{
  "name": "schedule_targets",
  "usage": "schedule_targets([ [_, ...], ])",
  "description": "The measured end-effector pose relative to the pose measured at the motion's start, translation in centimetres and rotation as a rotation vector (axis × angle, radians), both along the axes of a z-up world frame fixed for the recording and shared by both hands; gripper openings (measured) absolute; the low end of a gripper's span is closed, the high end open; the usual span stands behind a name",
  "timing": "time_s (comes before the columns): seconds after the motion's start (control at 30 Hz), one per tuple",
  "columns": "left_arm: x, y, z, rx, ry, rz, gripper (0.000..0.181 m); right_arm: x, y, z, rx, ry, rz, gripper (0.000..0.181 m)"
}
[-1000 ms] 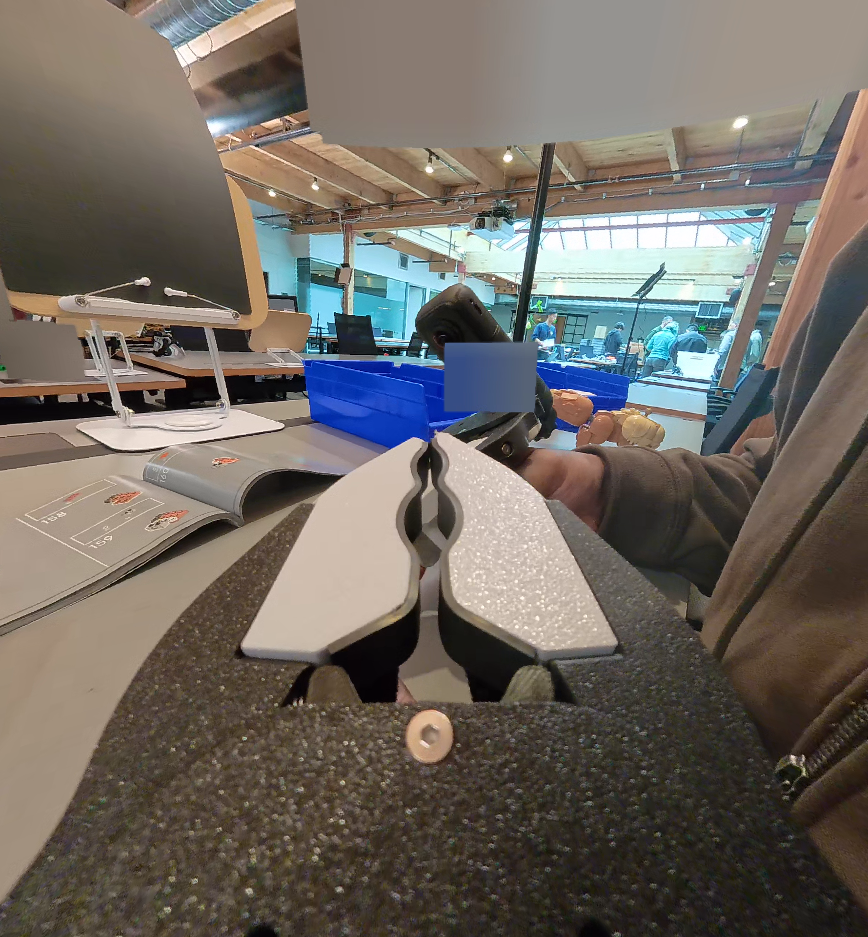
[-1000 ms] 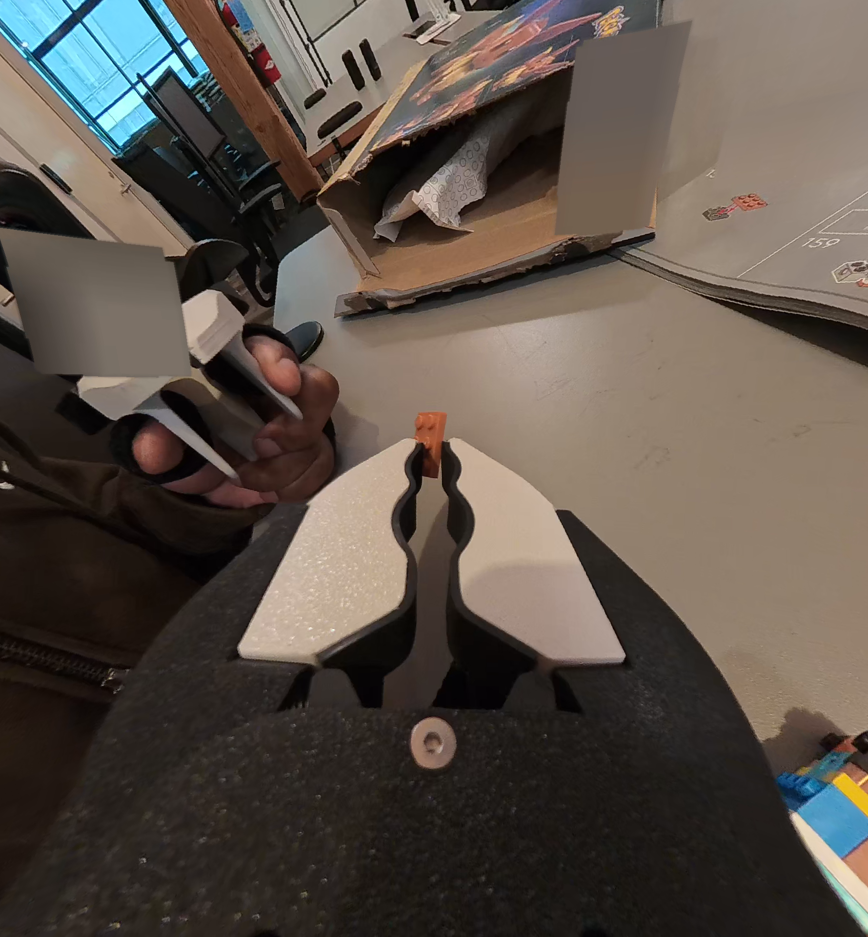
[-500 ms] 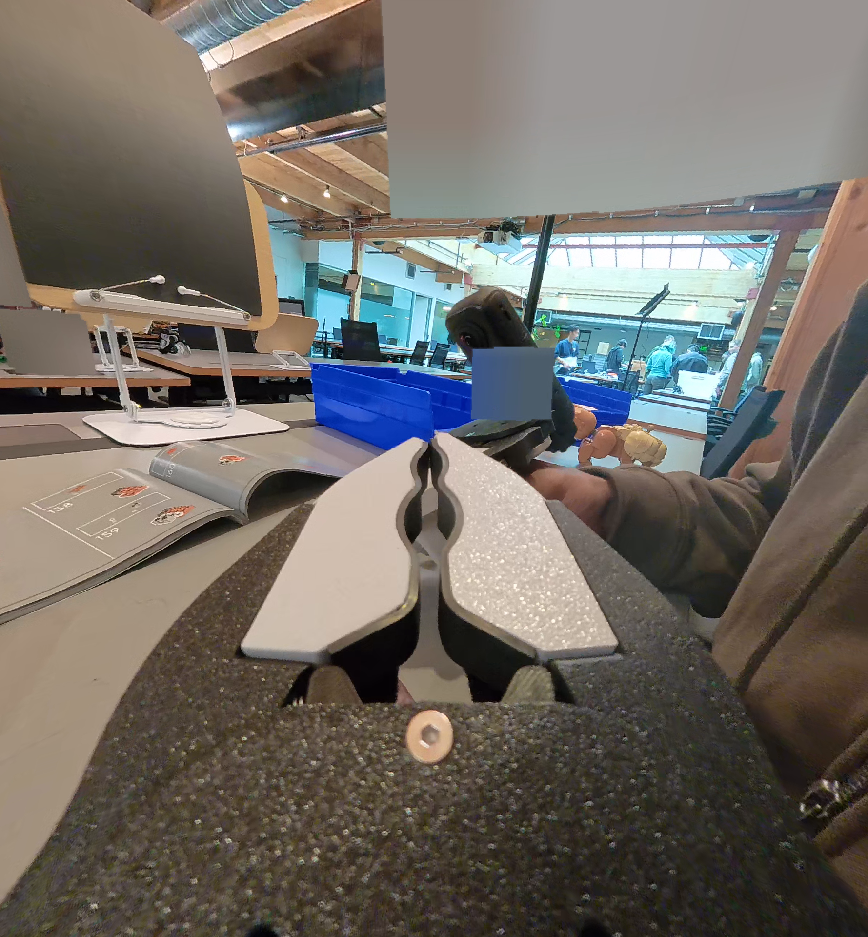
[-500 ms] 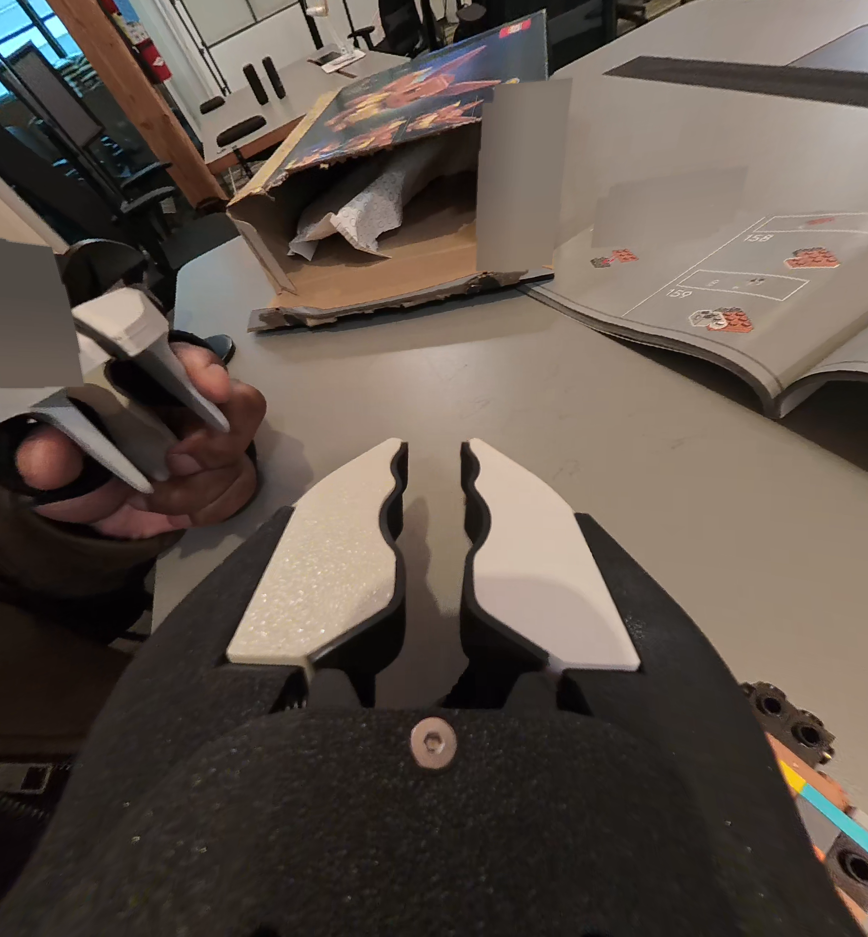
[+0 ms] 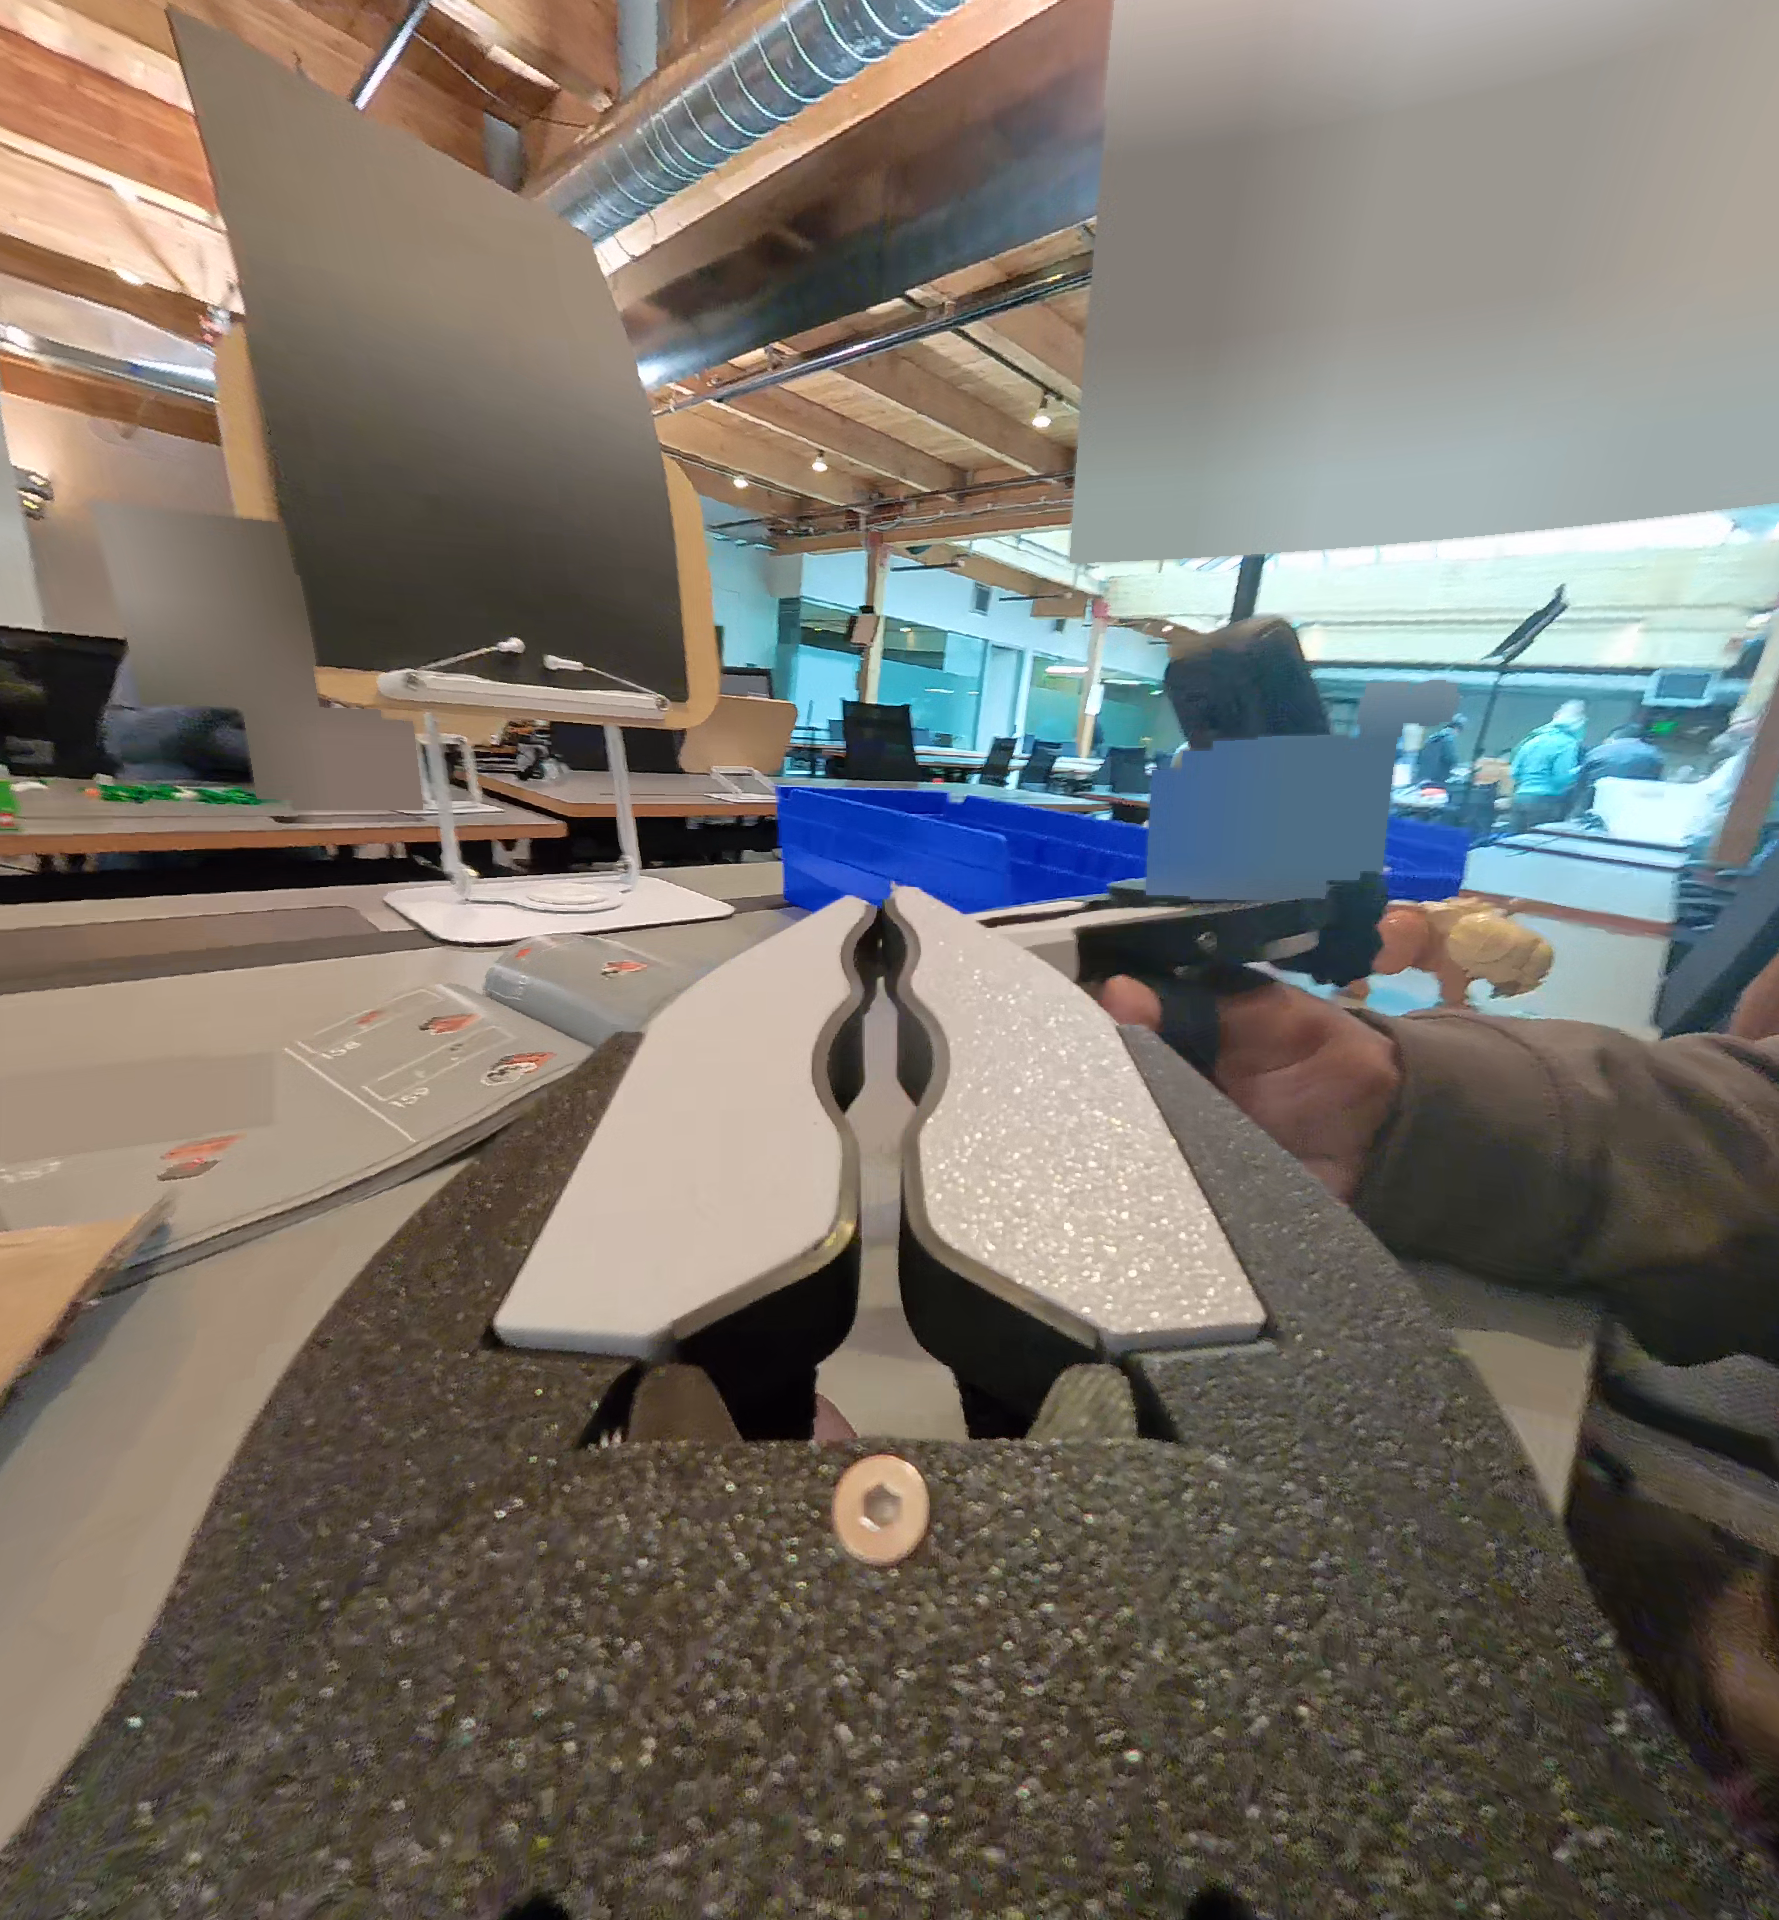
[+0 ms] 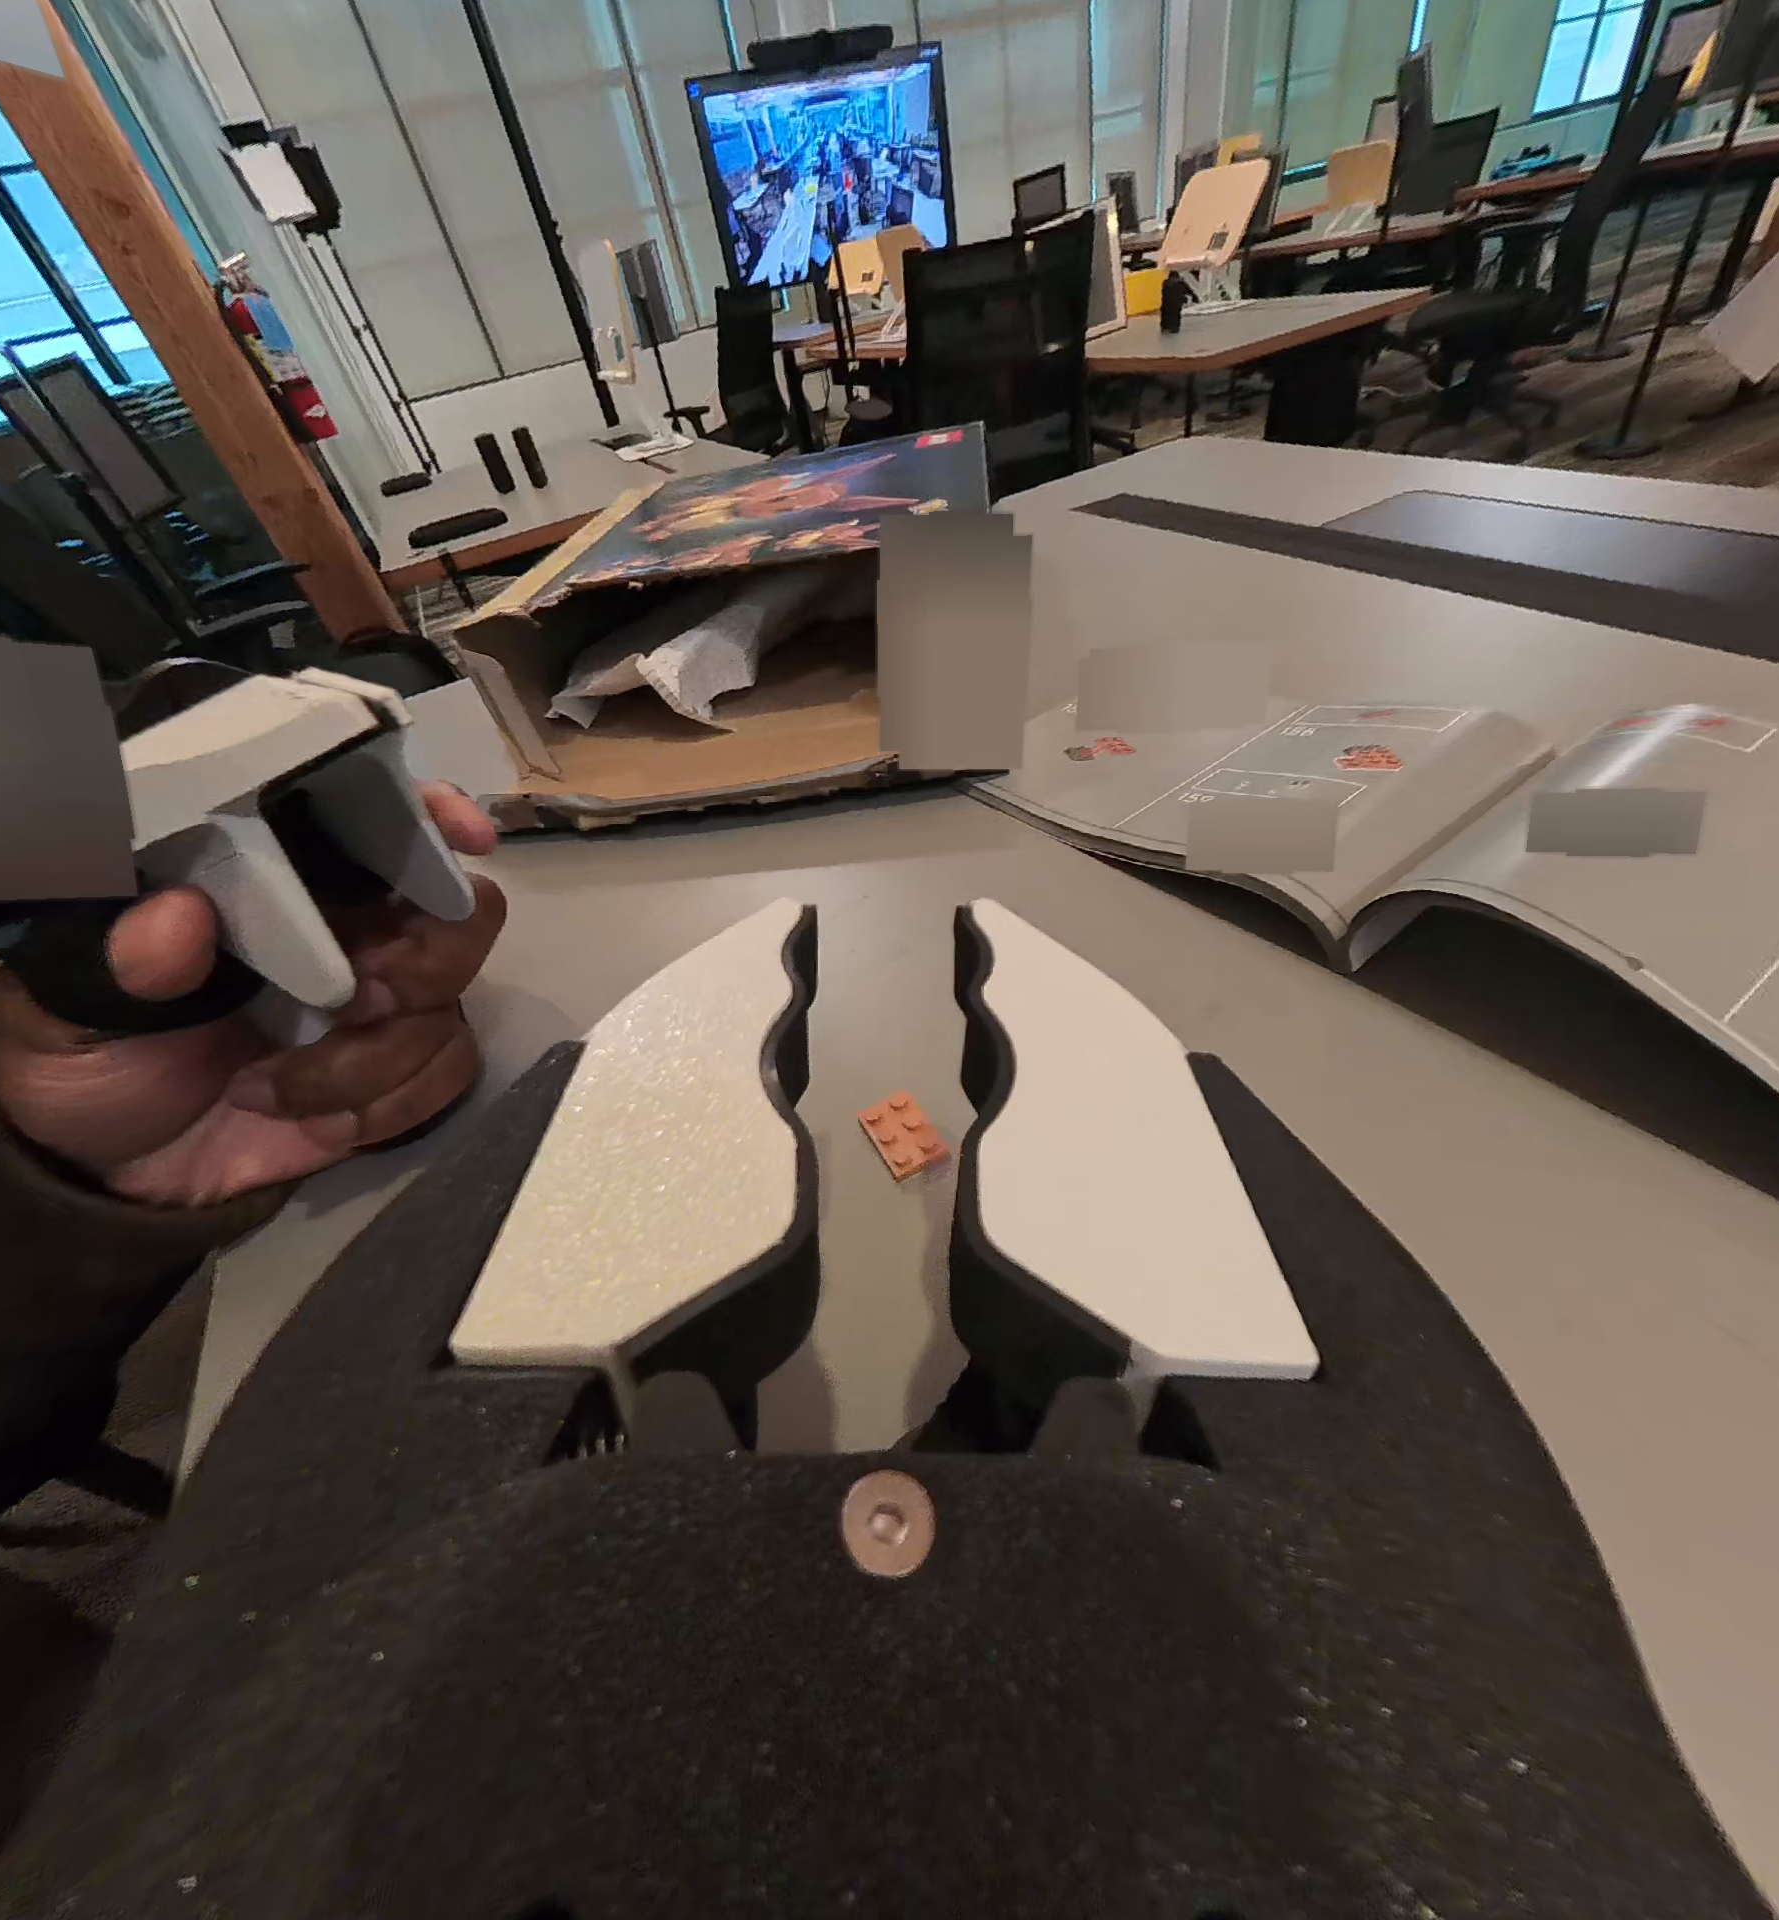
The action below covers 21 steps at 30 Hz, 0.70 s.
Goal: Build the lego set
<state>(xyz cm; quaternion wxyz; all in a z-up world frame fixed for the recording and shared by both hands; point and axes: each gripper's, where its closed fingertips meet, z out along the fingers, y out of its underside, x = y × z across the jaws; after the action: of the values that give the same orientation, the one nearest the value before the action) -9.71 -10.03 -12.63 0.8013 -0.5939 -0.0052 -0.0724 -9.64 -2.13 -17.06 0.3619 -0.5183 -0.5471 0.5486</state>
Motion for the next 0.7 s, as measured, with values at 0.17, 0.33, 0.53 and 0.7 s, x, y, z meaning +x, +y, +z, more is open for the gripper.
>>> schedule_targets([
  [0.17, -0.5, 0.5, -0.5, -0.044, 0.127, 0.136, 0.000, 0.6, -1.8, 1.2, 0.038, 0.044, 0.023, 0.024],
  [0.33, -1.6, 0.5, -0.5, -0.062, 0.213, 0.271, 0.000, 0.8, -4.0, 1.5, 0.068, 0.062, 0.074, 0.024],
  [0.53, -1.8, -1.7, 0.5, 0.020, 0.200, 0.353, 0.000, 1.7, -6.8, 1.3, 0.083, 0.074, 0.162, 0.023],
  [0.7, 4.4, -7.0, 0.6, 0.118, 0.185, 0.353, 0.000, 5.1, -10.8, 2.8, 0.107, 0.191, 0.270, 0.021],
])
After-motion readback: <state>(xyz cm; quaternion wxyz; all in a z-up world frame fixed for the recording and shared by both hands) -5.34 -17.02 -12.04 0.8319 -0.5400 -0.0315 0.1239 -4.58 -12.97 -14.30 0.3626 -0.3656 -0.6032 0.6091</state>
